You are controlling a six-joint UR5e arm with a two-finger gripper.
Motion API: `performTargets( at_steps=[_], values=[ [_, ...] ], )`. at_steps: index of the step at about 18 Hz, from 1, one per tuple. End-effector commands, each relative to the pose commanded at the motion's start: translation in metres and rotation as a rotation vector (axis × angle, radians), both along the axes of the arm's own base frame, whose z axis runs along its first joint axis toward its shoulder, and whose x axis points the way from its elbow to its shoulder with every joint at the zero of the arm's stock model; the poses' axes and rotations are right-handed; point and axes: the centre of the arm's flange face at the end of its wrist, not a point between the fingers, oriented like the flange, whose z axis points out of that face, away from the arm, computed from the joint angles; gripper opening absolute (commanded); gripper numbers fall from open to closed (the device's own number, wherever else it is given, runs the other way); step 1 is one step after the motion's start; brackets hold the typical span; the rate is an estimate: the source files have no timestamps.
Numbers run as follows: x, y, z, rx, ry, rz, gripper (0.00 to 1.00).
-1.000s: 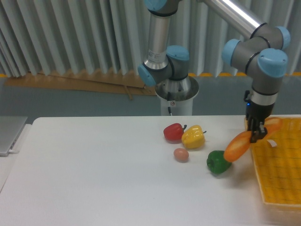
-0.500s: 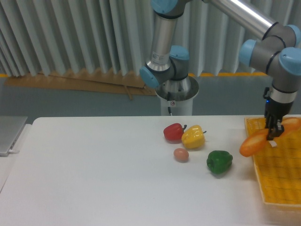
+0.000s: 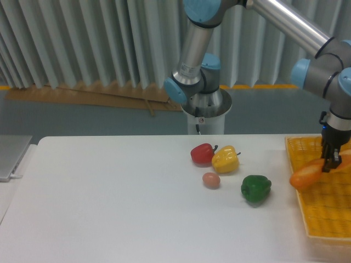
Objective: Place the bread in the basket
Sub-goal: 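Carry the bread loaf over to the yellow basket, then lower the bread into the basket and open the gripper, then raise the open gripper up away from the basket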
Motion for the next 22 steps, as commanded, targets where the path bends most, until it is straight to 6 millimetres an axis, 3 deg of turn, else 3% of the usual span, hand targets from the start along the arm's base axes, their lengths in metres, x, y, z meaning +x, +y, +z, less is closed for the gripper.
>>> performTargets(
  at_steps=[4, 5, 6, 13, 16, 19, 22],
  values=[
    [0.000, 0.002, 0.000, -0.001, 0.001, 0.011, 0.56],
    [0.000, 0.002, 0.000, -0.001, 0.001, 0.015, 0.74],
    [0.000, 0.003, 0.000, 0.000, 0.001, 0.021, 1.00],
    [0.012, 0.015, 0.028, 0.105, -0.003, 0.179, 1.00],
    [0.015, 0.014, 0.028, 0.108, -0.028, 0.186, 1.00],
    [0.039, 0.031, 0.052, 0.116, -0.024, 0.253, 1.00],
    [0.061, 0.052, 0.060, 0.105, -0.060, 0.286, 1.00]
  ],
)
